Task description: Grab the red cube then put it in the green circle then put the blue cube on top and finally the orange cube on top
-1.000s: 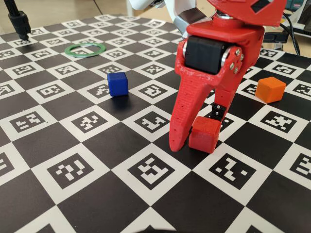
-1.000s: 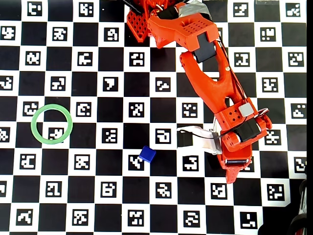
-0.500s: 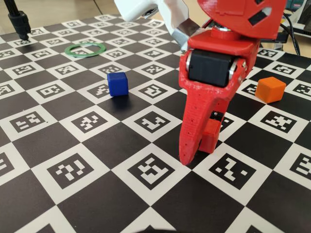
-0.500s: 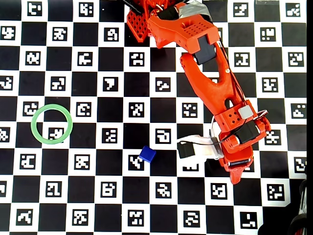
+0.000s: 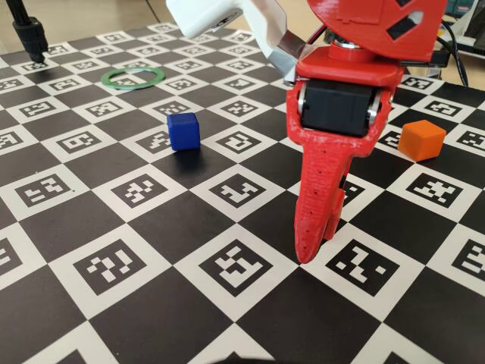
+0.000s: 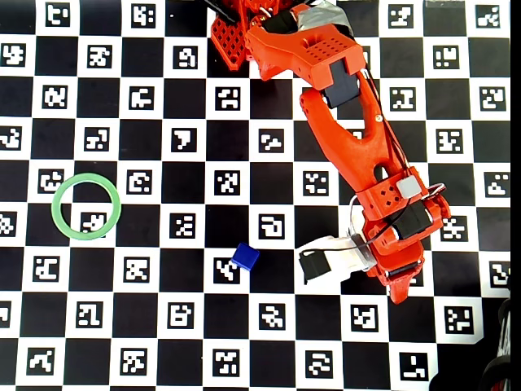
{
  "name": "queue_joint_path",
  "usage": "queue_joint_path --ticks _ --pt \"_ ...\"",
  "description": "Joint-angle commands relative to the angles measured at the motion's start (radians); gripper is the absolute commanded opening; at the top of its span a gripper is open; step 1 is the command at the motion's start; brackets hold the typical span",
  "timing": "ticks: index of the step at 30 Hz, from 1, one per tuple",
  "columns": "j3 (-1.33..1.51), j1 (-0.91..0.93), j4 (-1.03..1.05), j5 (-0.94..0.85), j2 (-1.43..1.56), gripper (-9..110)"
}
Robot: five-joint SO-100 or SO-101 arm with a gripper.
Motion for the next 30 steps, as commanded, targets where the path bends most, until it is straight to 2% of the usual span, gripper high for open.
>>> queue_joint_path --ticks 1,15,17,20,22,30 --pt "-0.044 0.018 0.000 -0.023 0.057 43" --pt "-0.026 0.018 -0.037 -0.066 0.066 36" --pt "-0.025 0.020 -0.044 -0.055 0.071 29" --pt "-0.023 0.023 -0.058 -0.028 0.077 12" --pt "-0.023 0.020 -0.060 -0.032 0.078 7" --pt "-0.015 0.014 -0.063 -0.040 0.086 1"
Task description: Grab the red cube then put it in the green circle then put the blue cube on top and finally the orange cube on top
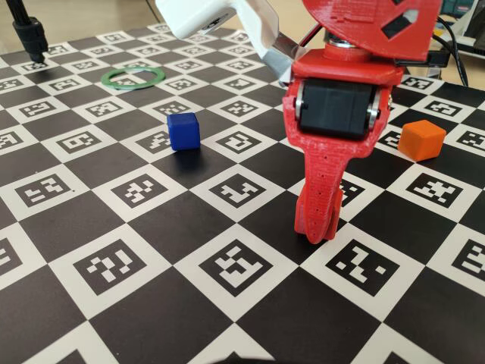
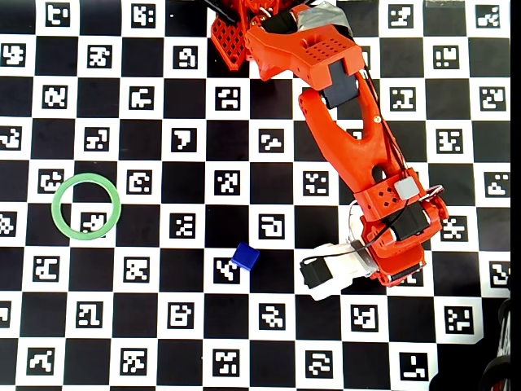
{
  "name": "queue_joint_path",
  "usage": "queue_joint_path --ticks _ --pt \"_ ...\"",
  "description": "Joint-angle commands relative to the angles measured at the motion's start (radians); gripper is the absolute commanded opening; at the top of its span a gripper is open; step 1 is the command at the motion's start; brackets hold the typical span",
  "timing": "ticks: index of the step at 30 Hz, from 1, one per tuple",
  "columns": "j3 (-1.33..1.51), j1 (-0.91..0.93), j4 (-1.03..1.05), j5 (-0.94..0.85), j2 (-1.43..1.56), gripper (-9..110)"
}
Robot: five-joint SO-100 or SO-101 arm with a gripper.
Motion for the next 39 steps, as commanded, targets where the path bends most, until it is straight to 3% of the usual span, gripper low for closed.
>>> queue_joint_path --ticks 1,6,13,23,39 --pt "-0.015 0.005 -0.014 0.008 0.094 1" --pt "-0.028 0.006 0.021 0.017 0.156 1" --pt "-0.121 0.020 0.229 -0.006 0.235 -1" --pt "-0.011 0.112 0.405 -0.064 0.528 -1" --pt "0.253 0.612 0.514 -0.348 0.896 -1"
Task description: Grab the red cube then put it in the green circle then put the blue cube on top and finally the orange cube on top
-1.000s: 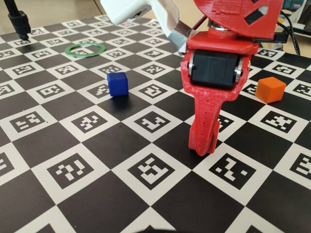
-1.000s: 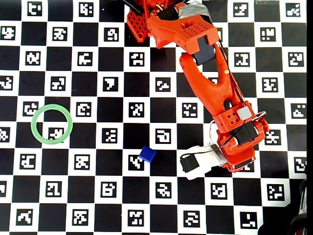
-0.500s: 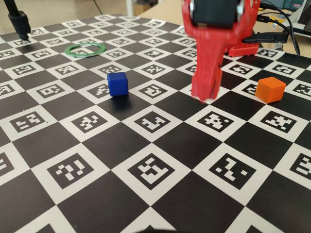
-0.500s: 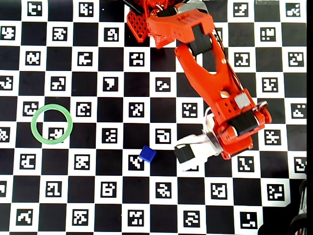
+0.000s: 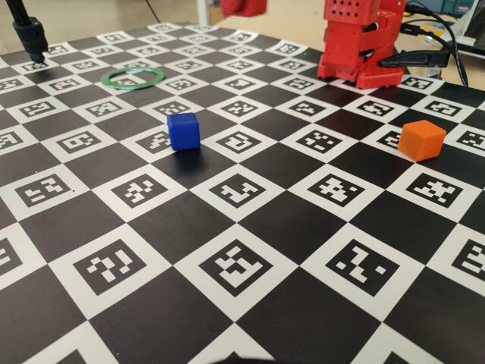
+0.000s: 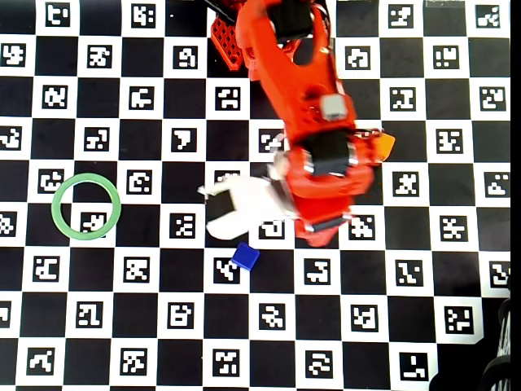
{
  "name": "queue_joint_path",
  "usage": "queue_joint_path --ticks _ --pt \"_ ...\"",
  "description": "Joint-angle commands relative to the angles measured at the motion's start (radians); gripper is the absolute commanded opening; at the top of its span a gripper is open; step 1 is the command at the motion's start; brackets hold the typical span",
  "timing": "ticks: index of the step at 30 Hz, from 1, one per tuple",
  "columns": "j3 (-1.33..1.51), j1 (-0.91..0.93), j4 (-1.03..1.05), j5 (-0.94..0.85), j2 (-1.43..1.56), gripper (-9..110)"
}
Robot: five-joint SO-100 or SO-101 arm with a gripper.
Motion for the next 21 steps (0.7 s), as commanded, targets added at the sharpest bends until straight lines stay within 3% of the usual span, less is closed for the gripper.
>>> queue_joint_path --ticks 1,12,21 --pt "-0.008 0.164 0.069 -0.087 0.140 -1" --pt "-0.034 0.592 0.075 -0.362 0.015 -1" --pt "-0.244 0.781 0.078 -0.499 -0.209 -1"
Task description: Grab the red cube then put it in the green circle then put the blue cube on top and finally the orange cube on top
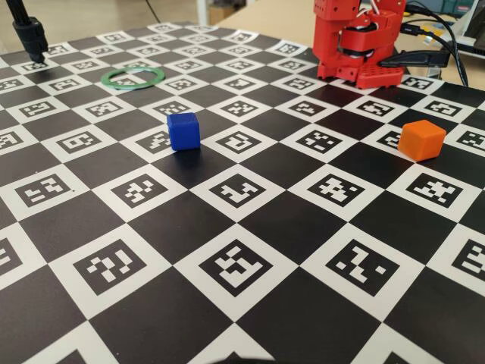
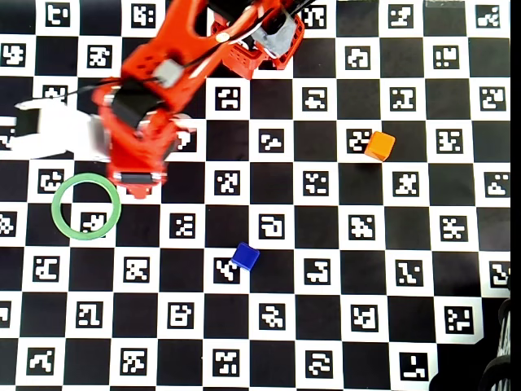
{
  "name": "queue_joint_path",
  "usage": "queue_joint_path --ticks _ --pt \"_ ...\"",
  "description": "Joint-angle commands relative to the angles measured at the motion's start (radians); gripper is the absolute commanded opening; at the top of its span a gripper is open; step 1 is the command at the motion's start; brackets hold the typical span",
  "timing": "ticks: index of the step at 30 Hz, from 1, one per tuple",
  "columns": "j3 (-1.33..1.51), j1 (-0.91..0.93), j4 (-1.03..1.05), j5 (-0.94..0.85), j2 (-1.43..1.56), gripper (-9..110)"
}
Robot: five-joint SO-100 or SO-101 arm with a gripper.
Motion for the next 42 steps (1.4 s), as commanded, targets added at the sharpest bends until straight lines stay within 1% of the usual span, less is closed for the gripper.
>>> queue_joint_path --ticks 1,10,28,34,42 --pt "-0.178 0.055 0.083 -0.046 -0.029 -1" --pt "-0.301 0.080 0.103 -0.074 -0.167 -1" --pt "-0.611 0.097 0.098 -0.063 -0.486 -1" --pt "-0.612 0.097 0.060 -0.069 -0.541 -1" --pt "-0.531 0.091 -0.037 -0.060 -0.548 -1"
